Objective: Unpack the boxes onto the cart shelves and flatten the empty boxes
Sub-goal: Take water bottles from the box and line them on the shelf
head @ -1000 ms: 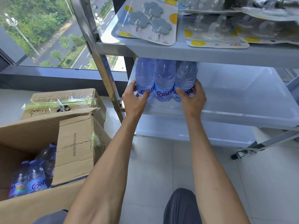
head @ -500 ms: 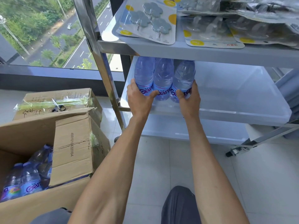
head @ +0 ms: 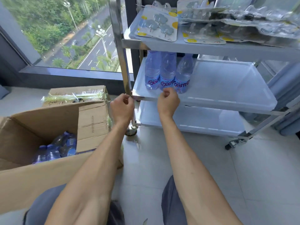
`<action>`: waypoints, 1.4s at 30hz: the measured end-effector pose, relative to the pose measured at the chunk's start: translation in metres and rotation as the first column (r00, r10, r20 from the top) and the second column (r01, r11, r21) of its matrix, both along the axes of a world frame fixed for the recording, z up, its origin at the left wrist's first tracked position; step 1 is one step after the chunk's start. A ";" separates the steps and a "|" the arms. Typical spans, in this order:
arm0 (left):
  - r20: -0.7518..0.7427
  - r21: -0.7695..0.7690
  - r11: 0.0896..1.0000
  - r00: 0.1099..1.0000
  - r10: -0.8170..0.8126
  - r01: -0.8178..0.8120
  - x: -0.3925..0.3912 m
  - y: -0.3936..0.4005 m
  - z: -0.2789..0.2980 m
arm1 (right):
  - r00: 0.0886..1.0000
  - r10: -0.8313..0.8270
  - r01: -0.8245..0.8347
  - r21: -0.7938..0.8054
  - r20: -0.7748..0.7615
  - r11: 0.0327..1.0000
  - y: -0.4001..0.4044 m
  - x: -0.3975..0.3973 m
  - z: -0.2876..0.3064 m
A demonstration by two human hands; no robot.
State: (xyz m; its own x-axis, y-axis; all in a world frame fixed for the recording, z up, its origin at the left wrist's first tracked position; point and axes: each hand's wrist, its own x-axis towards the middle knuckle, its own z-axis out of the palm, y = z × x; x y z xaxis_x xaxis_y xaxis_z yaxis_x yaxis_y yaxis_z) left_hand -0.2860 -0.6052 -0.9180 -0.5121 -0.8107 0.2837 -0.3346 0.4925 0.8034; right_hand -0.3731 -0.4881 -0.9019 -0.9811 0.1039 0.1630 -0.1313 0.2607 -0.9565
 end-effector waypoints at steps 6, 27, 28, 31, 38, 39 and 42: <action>0.272 0.114 0.928 0.909 0.314 -0.355 0.139 -0.078 -0.012 | 0.912 0.408 -0.408 0.006 0.051 0.913 -0.076 0.093 -0.005; 0.861 0.333 0.634 0.499 0.097 -0.698 0.233 -0.338 -0.226 | 0.397 0.457 -0.890 0.456 0.796 -0.021 -0.377 0.224 -0.253; 0.879 0.335 0.636 0.473 0.054 -0.695 0.230 -0.341 -0.234 | 0.390 0.453 -0.892 0.451 0.802 -0.031 -0.383 0.222 -0.259; 0.915 0.301 0.654 0.403 0.006 -0.694 0.228 -0.347 -0.249 | 0.345 0.452 -0.903 0.422 0.823 -0.079 -0.394 0.220 -0.273; 0.935 0.250 0.652 0.352 0.028 -0.716 0.228 -0.348 -0.254 | 0.394 0.439 -0.895 0.447 0.808 -0.020 -0.397 0.219 -0.281; 0.926 0.282 0.615 0.377 0.028 -0.737 0.228 -0.348 -0.249 | 0.399 0.438 -0.899 0.438 0.805 0.015 -0.396 0.219 -0.277; 0.870 0.406 0.440 0.487 0.083 -0.801 0.233 -0.349 -0.233 | 0.428 0.407 -0.903 0.365 0.807 0.226 -0.397 0.224 -0.262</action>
